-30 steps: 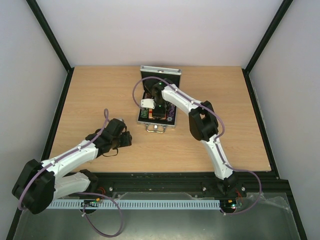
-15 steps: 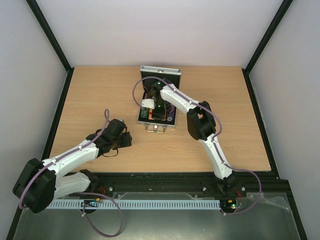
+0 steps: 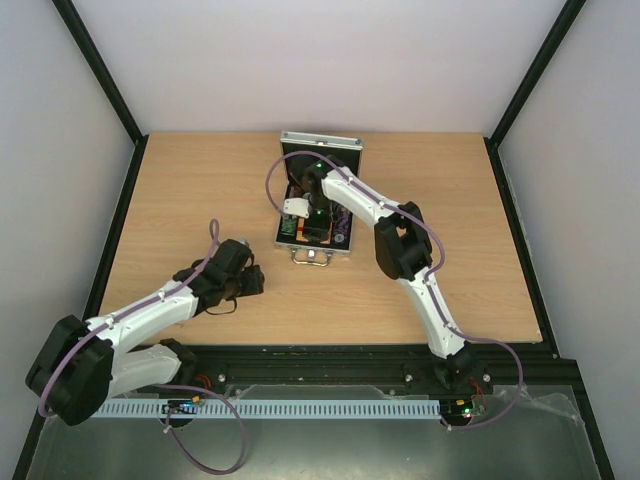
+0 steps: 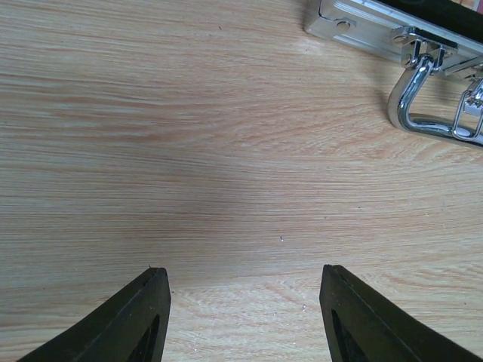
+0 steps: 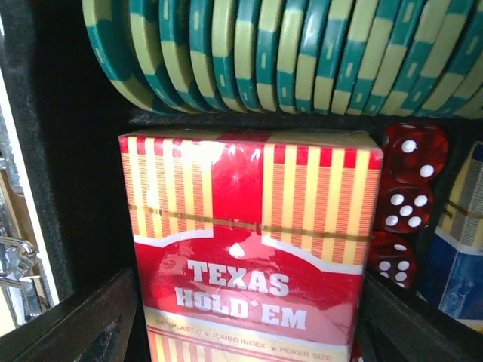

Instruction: Pack up texas hold em set

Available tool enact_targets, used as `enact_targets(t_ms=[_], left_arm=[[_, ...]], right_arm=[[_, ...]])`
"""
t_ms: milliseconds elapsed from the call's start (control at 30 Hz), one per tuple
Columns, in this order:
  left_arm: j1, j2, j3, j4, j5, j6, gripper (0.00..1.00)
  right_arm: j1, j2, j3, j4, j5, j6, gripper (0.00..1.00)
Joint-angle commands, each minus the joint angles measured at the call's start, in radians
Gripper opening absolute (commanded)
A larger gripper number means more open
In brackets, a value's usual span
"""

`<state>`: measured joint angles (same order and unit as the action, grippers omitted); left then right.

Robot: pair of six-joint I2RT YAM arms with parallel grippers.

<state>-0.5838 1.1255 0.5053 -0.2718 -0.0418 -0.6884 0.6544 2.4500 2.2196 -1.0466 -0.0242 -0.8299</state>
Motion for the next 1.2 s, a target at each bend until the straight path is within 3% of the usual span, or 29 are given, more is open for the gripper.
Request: enact_targets(t_ms=[0, 67, 133, 200, 400, 600, 667, 733, 933, 1167], left_arm=[[0.003, -0.005, -0.016, 0.011, 0.008, 0.002, 0.57], [0.003, 0.004, -0.014, 0.014, 0.009, 0.005, 0.57], [0.003, 0.011, -0.011, 0.018, 0.011, 0.008, 0.57], [0.002, 0.019, -0.010, 0.020, 0.011, 0.009, 0.57], [0.003, 0.020, -0.008, 0.020, 0.012, 0.010, 0.57], [0.002, 0.024, -0.003, 0.023, 0.021, 0.013, 0.57], [0.003, 0.025, 0.001, 0.022, 0.024, 0.013, 0.57], [0.001, 0.021, 0.002, 0.020, 0.024, 0.011, 0.57], [0.001, 0.005, -0.006, 0.018, 0.023, 0.007, 0.57], [0.001, 0.002, -0.020, 0.022, 0.023, 0.004, 0.57]], right_arm=[[0.003, 0.003, 0.031, -0.135, -0.050, 0.000, 0.78], [0.001, -0.002, 0.031, -0.109, -0.029, 0.019, 0.79], [-0.001, -0.016, 0.030, -0.073, -0.010, 0.038, 0.89], [-0.002, -0.035, 0.031, -0.044, 0.006, 0.050, 0.91], [-0.002, -0.109, 0.032, -0.005, 0.019, 0.082, 0.91], [-0.004, -0.150, -0.001, 0.081, 0.020, 0.126, 0.84], [-0.004, -0.149, -0.030, 0.147, 0.052, 0.139, 0.76], [-0.004, -0.137, -0.046, 0.188, 0.096, 0.150, 0.61], [-0.004, -0.086, -0.047, 0.219, 0.170, 0.150, 0.04], [-0.002, -0.066, -0.103, 0.196, 0.160, 0.132, 0.01]])
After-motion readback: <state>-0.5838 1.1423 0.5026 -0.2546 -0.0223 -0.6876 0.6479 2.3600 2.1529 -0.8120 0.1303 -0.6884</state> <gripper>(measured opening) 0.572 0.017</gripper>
